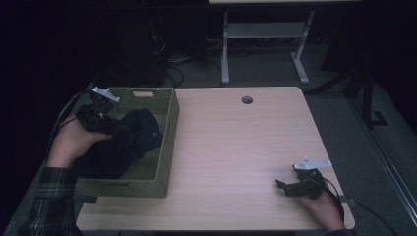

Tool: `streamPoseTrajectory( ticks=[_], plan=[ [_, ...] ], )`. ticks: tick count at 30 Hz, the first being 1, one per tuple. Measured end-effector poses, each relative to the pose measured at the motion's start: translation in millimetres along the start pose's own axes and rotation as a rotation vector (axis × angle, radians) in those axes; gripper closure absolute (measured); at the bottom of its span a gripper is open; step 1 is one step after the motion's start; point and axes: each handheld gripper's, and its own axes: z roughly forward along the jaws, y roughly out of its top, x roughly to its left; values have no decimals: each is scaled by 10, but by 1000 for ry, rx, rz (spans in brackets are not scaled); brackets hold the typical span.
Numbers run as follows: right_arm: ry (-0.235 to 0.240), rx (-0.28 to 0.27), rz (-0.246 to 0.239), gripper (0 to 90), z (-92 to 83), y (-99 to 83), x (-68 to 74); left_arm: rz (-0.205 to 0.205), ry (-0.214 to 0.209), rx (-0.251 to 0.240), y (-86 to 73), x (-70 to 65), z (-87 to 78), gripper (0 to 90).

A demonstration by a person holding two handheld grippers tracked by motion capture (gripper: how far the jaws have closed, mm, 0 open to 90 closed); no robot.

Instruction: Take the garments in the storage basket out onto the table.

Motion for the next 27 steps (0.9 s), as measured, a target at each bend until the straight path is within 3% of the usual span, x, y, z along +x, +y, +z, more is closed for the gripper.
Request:
streamPoseTrajectory(
  ticks=[18, 27],
  plan=[
    [0, 0, 0, 96, 0, 0, 0, 52, 13, -31, 239, -116, -247, 617],
    [0, 1, 1, 96, 0, 0, 0, 97, -15, -58, 409, -282, -341, 617]
  ],
)
